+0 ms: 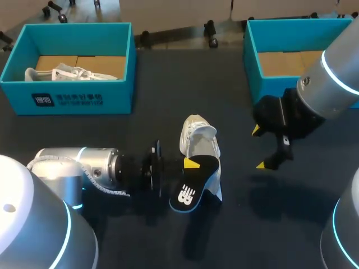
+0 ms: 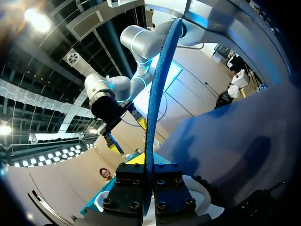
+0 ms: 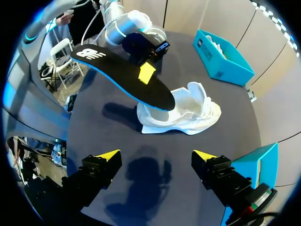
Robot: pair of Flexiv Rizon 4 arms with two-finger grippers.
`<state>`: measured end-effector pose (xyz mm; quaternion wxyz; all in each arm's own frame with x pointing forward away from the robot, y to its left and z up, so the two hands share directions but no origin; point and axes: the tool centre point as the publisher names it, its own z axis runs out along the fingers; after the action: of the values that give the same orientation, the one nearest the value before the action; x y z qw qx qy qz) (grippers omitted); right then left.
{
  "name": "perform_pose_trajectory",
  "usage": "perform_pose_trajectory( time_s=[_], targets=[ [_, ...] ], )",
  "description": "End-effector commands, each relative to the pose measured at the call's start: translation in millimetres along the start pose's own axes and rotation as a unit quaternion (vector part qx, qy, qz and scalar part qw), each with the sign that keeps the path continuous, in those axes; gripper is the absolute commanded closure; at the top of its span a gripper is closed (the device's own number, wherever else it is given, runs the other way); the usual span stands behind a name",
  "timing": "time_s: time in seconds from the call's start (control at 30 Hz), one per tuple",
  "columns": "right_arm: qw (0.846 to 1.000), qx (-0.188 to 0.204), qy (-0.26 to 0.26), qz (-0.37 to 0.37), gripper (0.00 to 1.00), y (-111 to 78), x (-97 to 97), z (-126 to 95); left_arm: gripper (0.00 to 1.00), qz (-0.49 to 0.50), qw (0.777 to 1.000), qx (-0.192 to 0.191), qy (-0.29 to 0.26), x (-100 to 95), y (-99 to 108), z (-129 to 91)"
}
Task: Take the shoe out of the shoebox, open the shoe tongue, remove and reinsert the insole, then place the shoe into the shoebox
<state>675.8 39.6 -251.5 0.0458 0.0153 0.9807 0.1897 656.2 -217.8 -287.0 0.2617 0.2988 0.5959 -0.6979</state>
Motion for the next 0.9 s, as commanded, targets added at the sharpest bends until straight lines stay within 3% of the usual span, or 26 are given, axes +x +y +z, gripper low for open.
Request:
perform_pose_trajectory(
  time_s=[0.03,0.37,0.9],
  targets=[
    [1.000,0.000,-0.001,0.000,0.00,-0.1,0.7,1.4,1.00,-0.003,1.000,-0.001,0.001,2.5,4.8,5.2],
    [1.000,0.000,-0.001,0.000,0.00,-0.1,0.7,1.4,1.00,-0.013,1.000,-0.005,0.000,12.8,5.6,11.1],
    [1.000,0.000,-0.001,0.000,0.00,-0.1,0.7,1.4,1.00,-0.023,1.000,-0.020,-0.007,16.3,23.4,16.6]
  ],
)
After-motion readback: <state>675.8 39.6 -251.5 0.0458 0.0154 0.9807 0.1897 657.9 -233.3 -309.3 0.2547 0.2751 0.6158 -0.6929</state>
